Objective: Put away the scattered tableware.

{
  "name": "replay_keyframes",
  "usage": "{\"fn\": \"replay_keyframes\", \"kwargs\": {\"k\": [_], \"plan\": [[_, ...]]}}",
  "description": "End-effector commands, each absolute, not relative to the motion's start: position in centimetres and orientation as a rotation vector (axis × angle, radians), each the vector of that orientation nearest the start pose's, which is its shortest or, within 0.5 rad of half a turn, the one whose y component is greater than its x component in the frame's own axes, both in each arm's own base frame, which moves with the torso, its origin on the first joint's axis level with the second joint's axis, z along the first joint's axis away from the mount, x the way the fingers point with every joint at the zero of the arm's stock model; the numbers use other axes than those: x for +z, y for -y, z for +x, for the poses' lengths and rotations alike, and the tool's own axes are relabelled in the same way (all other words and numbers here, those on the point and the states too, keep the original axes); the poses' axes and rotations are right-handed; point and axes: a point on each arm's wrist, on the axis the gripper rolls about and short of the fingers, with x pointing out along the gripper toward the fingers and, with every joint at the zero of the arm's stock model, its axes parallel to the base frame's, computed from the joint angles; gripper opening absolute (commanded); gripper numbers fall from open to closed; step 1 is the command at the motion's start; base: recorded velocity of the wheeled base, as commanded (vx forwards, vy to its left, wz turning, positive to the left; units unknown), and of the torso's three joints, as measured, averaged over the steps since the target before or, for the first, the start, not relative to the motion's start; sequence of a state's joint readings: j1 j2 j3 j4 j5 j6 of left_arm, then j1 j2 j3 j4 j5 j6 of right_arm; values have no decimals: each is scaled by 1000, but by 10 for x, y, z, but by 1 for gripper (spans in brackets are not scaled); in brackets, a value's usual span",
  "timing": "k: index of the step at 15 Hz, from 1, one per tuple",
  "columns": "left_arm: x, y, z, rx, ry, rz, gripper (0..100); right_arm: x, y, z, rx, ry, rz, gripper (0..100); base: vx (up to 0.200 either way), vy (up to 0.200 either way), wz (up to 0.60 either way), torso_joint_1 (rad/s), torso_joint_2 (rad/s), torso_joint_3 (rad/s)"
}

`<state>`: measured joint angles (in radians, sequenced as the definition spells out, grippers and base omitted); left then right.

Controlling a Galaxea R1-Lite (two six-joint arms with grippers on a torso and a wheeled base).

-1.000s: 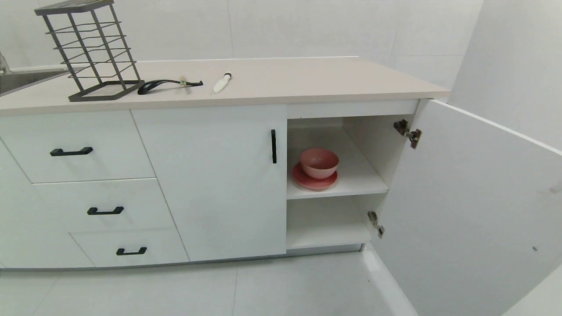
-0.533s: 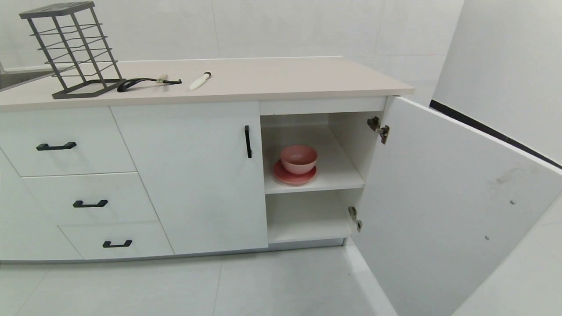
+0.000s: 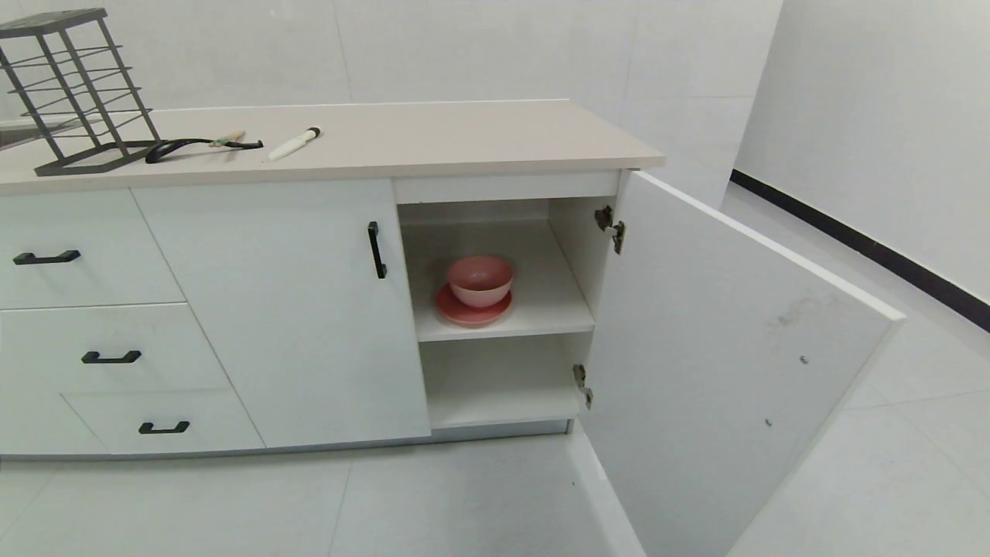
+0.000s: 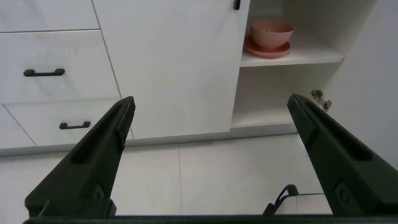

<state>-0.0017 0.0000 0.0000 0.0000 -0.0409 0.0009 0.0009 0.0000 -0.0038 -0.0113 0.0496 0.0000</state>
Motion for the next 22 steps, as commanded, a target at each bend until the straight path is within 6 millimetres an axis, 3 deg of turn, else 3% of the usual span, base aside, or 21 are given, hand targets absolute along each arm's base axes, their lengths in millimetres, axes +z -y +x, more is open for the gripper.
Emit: {"fn": "replay_keyframes", "kwargs": {"k": [1,2,4,6,7,8,10,14,17,22], "plan": [[75,1,-23,-41,0,2,100,90,-1,-24,50,127,-6,0,0,-200,0,7,2,2],[75,1,-23,-41,0,2,100,113,-1,-29,48,284,-15,0,0,0,0,0,0,0],[75,1,-23,-41,0,5,100,141,-4,-14,117,176,-26,0,0,0,0,0,0,0],[75,1,-23,-41,0,5,100,174,-4,18,189,49,-34,0,0,0,0,0,0,0],[75,1,-23,-40,0,2,100,196,-7,52,237,-32,-53,0,0,0,0,0,0,0],[75,1,-23,-40,0,2,100,201,-10,77,254,-99,-51,0,0,0,0,0,0,0],[75,1,-23,-40,0,2,100,195,-13,112,272,-181,-48,0,0,0,0,0,0,0],[76,1,-23,-40,1,-3,100,171,-16,154,334,-249,-33,0,0,0,0,0,0,0],[76,1,-23,-40,1,-5,100,155,-15,164,327,-262,-31,0,0,0,0,0,0,0],[76,1,-23,-38,1,-25,100,150,-16,169,352,-257,-33,0,0,0,0,0,0,0]]}}
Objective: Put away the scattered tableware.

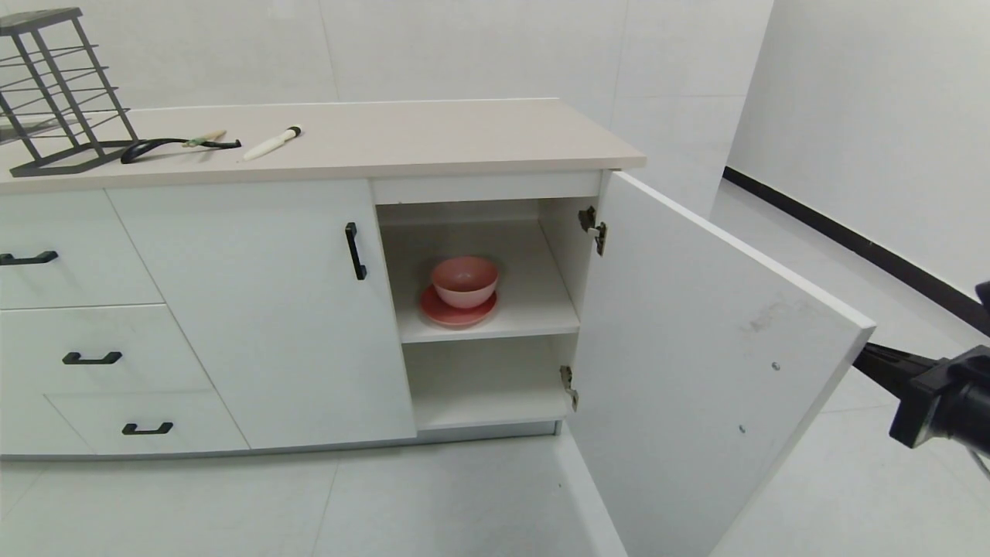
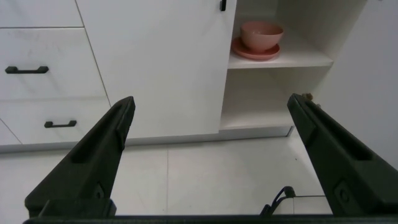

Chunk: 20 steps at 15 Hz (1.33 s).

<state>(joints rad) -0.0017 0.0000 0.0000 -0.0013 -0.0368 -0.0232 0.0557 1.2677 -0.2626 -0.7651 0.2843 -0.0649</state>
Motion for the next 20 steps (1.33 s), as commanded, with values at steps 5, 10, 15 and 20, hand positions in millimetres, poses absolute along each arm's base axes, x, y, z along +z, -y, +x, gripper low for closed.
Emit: {"fn": "replay_keyframes", "kwargs": {"k": [5,10,15,20], "plan": [[76,1,-23,-38,1,-25,100,150,-18,170,398,-226,-64,0,0,0,0,0,0,0],[76,1,-23,-38,1,-23,100,151,-24,170,462,-215,-79,0,0,0,0,0,0,0],[76,1,-23,-38,1,-23,100,152,-40,167,566,-208,-89,0,0,0,0,0,0,0],[76,1,-23,-38,1,-23,100,154,-62,175,674,-213,-99,0,0,0,0,0,0,0]]}}
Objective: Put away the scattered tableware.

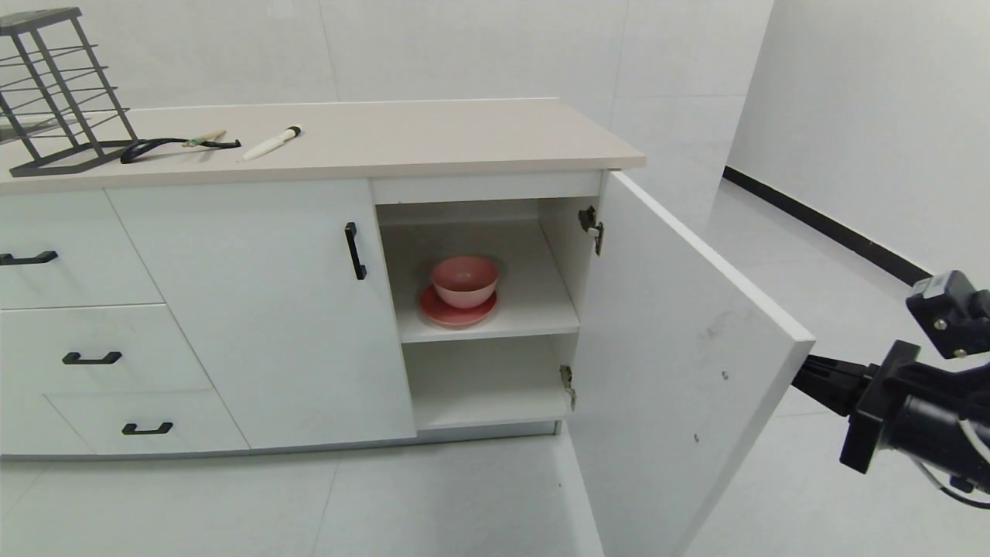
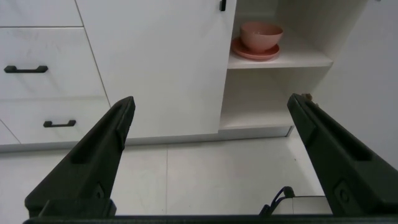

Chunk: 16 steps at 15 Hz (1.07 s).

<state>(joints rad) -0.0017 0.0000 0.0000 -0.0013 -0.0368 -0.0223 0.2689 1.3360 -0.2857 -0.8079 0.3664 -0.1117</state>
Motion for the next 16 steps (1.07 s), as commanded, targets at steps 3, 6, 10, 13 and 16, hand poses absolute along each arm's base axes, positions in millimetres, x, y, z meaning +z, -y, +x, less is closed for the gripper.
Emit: {"fn": "replay_keyframes", "kwargs": {"k": [3,6,10,13,16], "plan": [[76,1,-23,-38,1,-23,100,155,-72,178,718,-214,-104,0,0,0,0,0,0,0],[76,1,-23,-38,1,-23,100,153,-81,186,745,-227,-108,0,0,0,0,0,0,0],[76,1,-23,-38,1,-23,100,151,-95,205,771,-184,-108,0,0,0,0,0,0,0],[76,1,-23,-38,1,-23,100,145,-110,209,824,-171,-113,0,0,0,0,0,0,0],[76,1,-23,-38,1,-23,100,141,-121,212,858,-165,-120,0,0,0,0,0,0,0]]}}
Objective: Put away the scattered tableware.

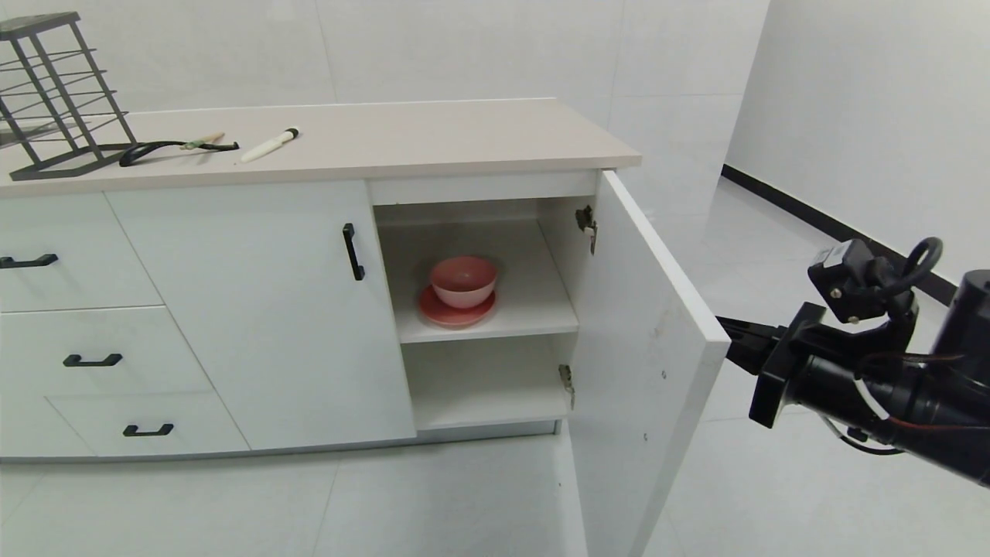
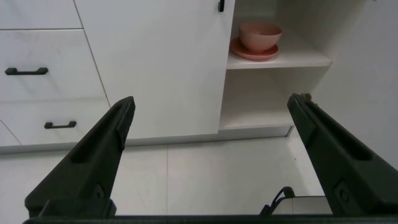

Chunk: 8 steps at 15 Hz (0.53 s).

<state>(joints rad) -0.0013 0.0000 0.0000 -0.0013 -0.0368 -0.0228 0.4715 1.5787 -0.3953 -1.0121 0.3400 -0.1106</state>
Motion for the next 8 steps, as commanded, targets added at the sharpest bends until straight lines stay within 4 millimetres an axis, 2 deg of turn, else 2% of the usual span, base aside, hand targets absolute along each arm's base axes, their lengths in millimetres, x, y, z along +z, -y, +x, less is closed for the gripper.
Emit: {"fn": "replay_keyframes", "kwargs": {"k": [1,3,4,5,7,8], "plan": [[76,1,-23,-38,1,-21,100,141,-121,212,853,-167,-120,0,0,0,0,0,0,0],[76,1,-23,-37,1,-17,100,137,-111,213,814,-187,-119,0,0,0,0,0,0,0],[76,1,-23,-37,1,-15,100,136,-106,214,792,-189,-118,0,-200,0,0,2,7,-2],[76,1,-23,-35,1,-15,100,137,-92,220,734,-189,-113,0,-200,0,0,7,2,-2],[76,1,-23,-37,1,-14,100,138,-83,224,695,-178,-108,0,-200,0,0,12,7,2],[76,1,-23,-37,1,-14,100,139,-83,224,695,-171,-108,0,0,0,0,0,0,0]]}}
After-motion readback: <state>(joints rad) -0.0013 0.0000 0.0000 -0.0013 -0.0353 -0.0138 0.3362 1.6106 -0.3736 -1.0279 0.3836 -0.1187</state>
